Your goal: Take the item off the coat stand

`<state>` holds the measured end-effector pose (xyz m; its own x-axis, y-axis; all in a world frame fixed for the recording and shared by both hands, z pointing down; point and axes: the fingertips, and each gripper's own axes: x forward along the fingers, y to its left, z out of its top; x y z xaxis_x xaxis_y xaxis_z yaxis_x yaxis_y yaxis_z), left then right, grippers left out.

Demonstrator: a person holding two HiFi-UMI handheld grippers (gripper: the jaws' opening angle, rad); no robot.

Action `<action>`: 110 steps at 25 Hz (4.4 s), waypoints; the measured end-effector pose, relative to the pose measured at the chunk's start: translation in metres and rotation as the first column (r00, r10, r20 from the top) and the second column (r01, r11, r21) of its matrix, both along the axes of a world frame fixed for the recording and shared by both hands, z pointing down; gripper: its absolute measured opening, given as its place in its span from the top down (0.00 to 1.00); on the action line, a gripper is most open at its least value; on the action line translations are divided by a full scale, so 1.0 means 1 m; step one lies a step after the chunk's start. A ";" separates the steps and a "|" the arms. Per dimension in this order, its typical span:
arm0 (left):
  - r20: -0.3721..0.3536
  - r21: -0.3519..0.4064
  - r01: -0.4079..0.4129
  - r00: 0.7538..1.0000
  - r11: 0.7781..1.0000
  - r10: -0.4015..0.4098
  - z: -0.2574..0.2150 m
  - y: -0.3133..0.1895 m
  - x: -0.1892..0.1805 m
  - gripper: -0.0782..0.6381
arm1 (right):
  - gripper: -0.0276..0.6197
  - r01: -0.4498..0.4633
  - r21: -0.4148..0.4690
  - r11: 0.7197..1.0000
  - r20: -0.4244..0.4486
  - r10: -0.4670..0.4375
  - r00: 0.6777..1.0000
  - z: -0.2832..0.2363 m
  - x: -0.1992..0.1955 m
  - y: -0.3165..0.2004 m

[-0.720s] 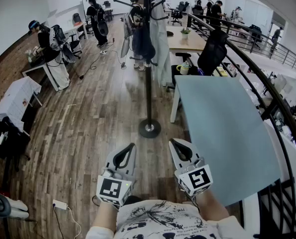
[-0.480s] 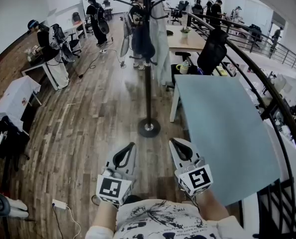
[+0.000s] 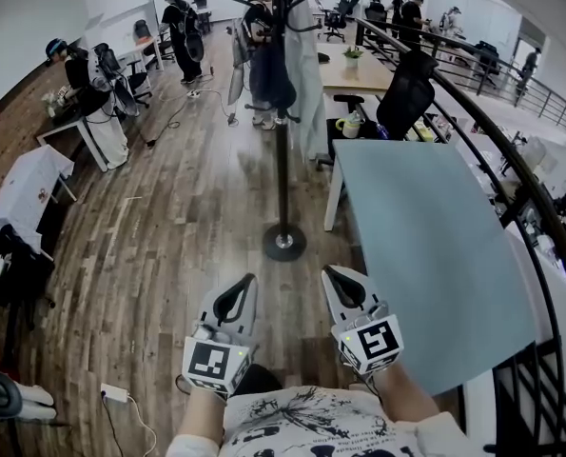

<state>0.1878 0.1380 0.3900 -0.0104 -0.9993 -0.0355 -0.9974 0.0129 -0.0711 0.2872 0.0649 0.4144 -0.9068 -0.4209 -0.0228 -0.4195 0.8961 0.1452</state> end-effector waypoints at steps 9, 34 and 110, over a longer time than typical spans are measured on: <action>-0.038 -0.007 -0.023 0.999 1.000 0.023 0.015 -0.050 -0.074 0.88 | 0.97 -0.034 -0.018 0.999 -0.025 0.034 0.999 0.007 -0.070 -0.051; 0.023 -0.078 -0.219 0.975 0.973 0.221 0.011 -0.255 -0.385 0.88 | 0.97 -0.350 -0.066 0.934 -0.033 0.349 0.937 -0.007 -0.362 -0.272; -0.008 0.007 -0.467 0.884 0.884 0.467 -0.030 -0.420 -0.440 0.88 | 0.91 -0.636 -0.015 0.771 -0.042 0.635 0.771 -0.005 -0.380 -0.396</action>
